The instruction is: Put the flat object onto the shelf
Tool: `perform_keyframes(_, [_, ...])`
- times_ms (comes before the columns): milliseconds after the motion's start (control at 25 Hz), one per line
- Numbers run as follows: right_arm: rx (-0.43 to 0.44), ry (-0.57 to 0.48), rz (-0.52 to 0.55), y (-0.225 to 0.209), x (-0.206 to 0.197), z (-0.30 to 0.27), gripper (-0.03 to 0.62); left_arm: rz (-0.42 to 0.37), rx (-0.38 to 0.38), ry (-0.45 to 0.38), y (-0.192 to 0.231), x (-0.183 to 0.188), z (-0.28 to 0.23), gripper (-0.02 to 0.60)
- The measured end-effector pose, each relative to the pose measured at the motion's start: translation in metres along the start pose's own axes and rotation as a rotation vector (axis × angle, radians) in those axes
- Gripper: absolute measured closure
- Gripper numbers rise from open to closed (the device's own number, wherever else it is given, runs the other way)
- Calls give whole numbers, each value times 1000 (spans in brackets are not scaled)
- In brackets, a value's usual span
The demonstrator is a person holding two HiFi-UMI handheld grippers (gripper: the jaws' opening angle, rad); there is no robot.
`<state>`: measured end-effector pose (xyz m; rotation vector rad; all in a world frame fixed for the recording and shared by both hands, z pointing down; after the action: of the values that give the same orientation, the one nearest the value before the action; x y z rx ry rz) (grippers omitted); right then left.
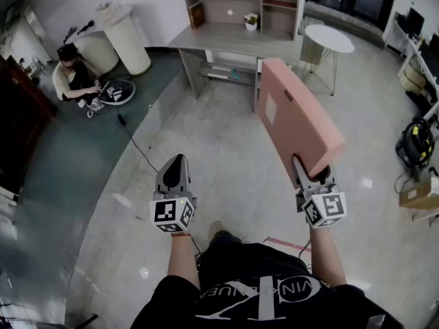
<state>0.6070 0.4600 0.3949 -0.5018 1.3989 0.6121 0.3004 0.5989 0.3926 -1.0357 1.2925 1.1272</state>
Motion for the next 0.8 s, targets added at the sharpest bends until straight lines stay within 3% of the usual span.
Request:
perform_keyframes(400, [12,10,-9,-13,-18,-16,296,44,24,28,7,-22,-19,571])
perform_keyframes(800, [-37,21,-54,-21,-40,-136,295,64,-18,33,86,-30,-137,571])
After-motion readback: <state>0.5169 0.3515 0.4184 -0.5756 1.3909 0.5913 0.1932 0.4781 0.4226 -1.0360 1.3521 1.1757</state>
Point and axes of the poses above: the fingertips, and each gripper's own axes: z backward along the fingers, y to its left, x out of its top, the point moved 1 cm from there along z, backward along the fingers, and after that the axes turned 5 degrees about z, right-handed, at the moved point
